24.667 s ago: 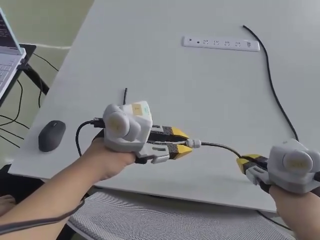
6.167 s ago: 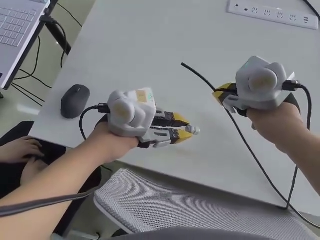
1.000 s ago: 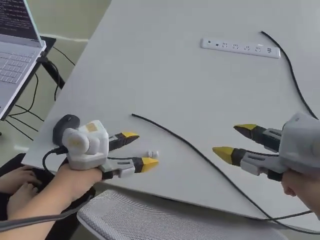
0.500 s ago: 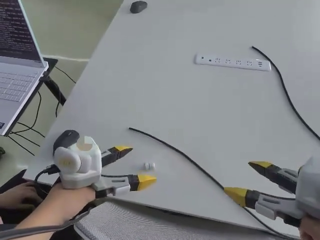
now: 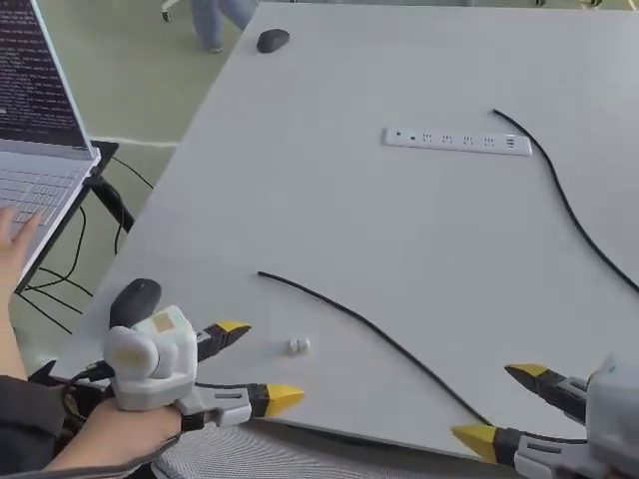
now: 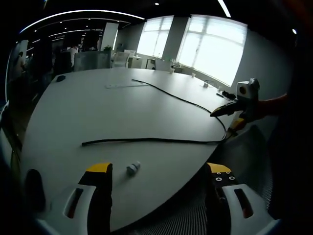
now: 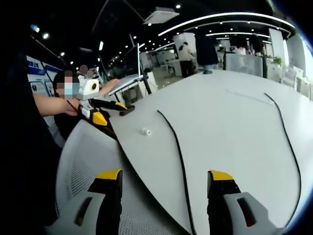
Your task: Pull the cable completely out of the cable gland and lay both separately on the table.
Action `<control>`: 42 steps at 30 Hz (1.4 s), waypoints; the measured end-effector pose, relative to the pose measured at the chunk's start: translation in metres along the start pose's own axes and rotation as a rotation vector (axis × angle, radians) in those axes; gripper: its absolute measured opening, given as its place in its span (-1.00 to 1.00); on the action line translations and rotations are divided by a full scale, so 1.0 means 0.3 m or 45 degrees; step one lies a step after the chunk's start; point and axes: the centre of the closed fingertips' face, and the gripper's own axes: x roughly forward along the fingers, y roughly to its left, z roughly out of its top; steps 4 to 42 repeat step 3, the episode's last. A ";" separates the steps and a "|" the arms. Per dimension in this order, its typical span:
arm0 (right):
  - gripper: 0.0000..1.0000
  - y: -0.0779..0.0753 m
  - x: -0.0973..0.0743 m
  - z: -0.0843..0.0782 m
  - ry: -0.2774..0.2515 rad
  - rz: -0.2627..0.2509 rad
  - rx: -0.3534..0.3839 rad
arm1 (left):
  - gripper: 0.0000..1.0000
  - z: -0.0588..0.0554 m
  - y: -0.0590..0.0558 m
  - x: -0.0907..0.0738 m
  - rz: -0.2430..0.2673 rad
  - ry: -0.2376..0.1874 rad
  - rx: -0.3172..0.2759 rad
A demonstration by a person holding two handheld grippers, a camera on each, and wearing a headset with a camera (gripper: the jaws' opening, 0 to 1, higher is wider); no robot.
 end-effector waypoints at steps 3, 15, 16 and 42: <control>0.48 0.009 0.009 -0.006 0.019 0.005 0.016 | 0.58 0.001 0.007 0.001 0.003 0.003 0.001; 0.48 0.009 0.009 -0.006 0.019 0.005 0.016 | 0.58 0.001 0.007 0.001 0.003 0.003 0.001; 0.48 0.009 0.009 -0.006 0.019 0.005 0.016 | 0.58 0.001 0.007 0.001 0.003 0.003 0.001; 0.48 0.009 0.009 -0.006 0.019 0.005 0.016 | 0.58 0.001 0.007 0.001 0.003 0.003 0.001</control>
